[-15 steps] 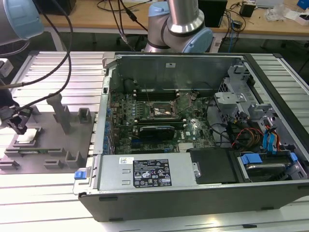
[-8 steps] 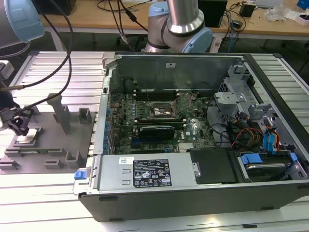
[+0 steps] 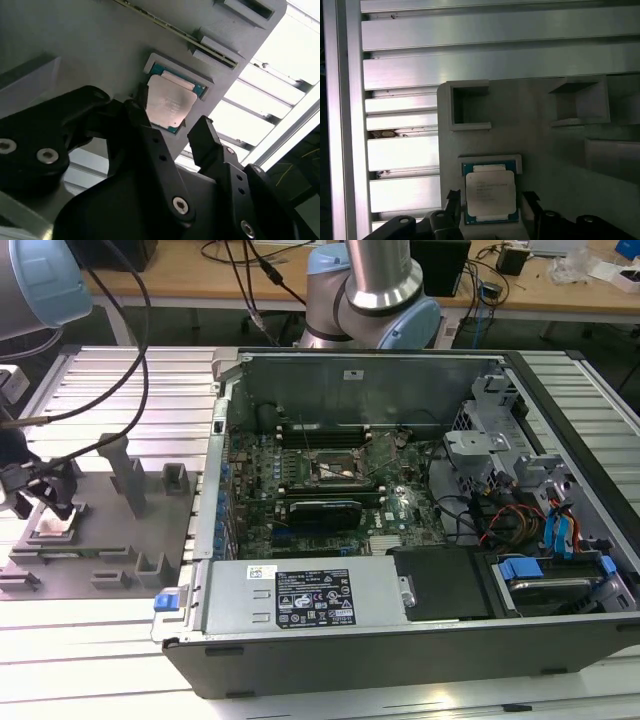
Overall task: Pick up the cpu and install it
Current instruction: 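Pick up the cpu and move it towards the insertion slot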
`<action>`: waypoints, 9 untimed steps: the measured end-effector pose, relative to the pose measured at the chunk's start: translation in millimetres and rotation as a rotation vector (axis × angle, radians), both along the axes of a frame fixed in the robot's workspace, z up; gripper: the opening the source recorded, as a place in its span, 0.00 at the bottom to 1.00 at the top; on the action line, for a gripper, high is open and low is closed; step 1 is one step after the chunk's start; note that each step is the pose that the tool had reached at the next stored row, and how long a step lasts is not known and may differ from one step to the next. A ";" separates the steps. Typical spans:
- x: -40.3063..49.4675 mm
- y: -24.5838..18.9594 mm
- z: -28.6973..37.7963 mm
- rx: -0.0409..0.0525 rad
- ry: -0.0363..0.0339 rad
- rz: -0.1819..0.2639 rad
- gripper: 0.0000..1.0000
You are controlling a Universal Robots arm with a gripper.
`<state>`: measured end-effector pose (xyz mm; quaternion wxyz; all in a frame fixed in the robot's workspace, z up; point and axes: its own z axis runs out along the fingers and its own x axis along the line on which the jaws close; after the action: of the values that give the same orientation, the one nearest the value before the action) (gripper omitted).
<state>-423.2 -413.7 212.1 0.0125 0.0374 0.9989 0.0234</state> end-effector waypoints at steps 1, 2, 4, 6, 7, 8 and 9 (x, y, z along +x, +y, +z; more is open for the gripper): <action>0.0 0.0 0.0 -0.0001 0.0000 0.000 0.60; 0.0 0.0 -0.1 -0.0002 0.0000 0.000 0.66; -0.1 0.0 -2.4 -0.0002 0.0000 0.019 0.66; 0.0 0.0 -2.6 -0.0001 0.0000 0.020 0.66; 0.1 0.0 -3.3 0.0001 -0.0005 0.020 0.66; 0.1 0.0 -4.5 0.0001 -0.0003 0.020 0.66; 0.0 0.0 -5.8 -0.0002 0.0000 0.020 0.66</action>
<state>-423.2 -413.7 206.3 0.0122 0.0276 0.9993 0.0234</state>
